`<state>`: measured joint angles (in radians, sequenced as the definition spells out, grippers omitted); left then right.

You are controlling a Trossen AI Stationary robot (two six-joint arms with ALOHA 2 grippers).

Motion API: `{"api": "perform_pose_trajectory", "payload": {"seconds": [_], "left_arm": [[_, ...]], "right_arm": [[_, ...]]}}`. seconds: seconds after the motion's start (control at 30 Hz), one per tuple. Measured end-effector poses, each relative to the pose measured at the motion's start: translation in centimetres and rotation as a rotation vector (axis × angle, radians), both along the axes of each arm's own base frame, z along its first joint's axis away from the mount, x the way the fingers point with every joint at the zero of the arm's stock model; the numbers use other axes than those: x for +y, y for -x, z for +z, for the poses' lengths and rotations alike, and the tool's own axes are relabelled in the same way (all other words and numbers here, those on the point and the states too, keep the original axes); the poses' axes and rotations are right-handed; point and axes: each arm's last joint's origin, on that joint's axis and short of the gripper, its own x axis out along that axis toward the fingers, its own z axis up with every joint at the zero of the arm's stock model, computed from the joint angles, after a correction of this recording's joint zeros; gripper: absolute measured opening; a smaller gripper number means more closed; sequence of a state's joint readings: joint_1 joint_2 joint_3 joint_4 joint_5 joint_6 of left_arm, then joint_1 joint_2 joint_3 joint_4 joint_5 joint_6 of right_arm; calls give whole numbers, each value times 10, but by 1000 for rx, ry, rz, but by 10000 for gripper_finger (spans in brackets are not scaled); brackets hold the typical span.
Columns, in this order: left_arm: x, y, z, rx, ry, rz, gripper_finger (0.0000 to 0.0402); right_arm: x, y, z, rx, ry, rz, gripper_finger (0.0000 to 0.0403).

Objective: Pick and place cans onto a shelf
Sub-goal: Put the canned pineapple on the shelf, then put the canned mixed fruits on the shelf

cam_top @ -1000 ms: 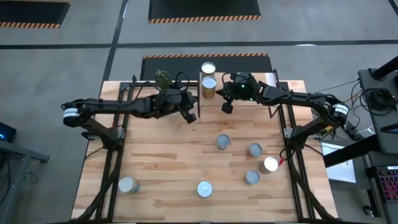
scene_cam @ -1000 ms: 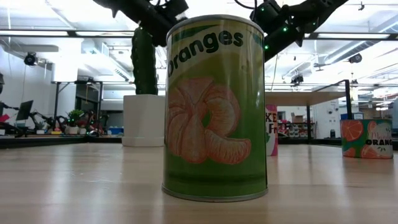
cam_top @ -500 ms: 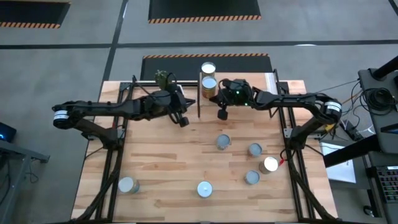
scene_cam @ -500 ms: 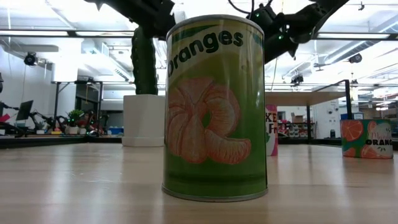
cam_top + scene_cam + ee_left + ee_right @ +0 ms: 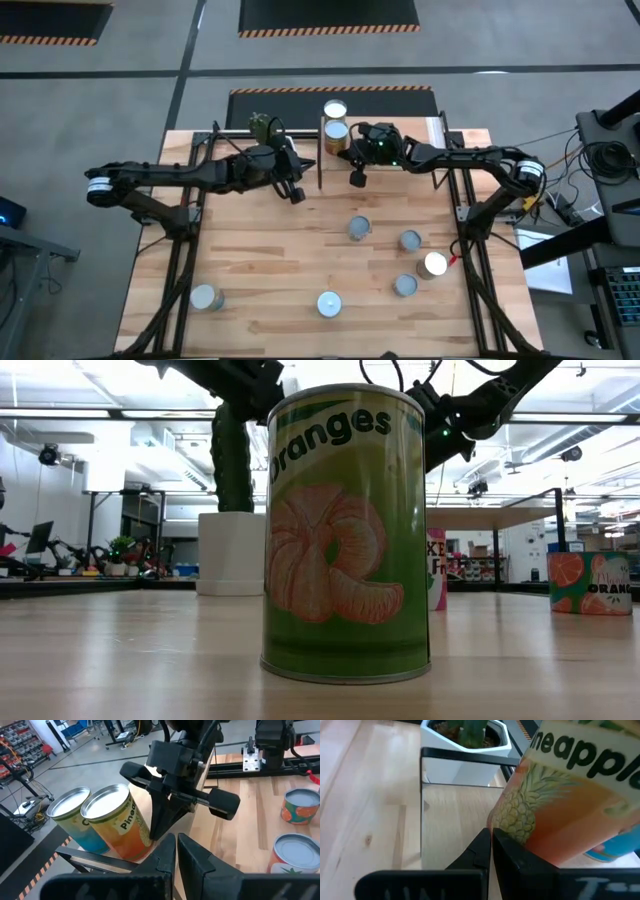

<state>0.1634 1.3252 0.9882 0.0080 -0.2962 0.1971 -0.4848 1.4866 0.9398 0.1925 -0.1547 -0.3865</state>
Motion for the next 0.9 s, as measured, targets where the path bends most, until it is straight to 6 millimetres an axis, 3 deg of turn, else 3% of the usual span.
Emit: {"api": "perform_pose_trajectory", "payload": {"seconds": [0.3,0.47,0.63,0.9], "left_arm": [[0,0,0,0,0,0,1],[0,0,0,2,0,0,1],[-5,0,-3,18,9,-15,1],[-30,11,-5,-13,6,-97,1]], "right_arm": [[-2,1,0,2,5,-1,9],[10,2,10,-20,2,23,9],[32,9,31,-43,-36,56,9],[88,24,58,-41,-144,168,9]]}}
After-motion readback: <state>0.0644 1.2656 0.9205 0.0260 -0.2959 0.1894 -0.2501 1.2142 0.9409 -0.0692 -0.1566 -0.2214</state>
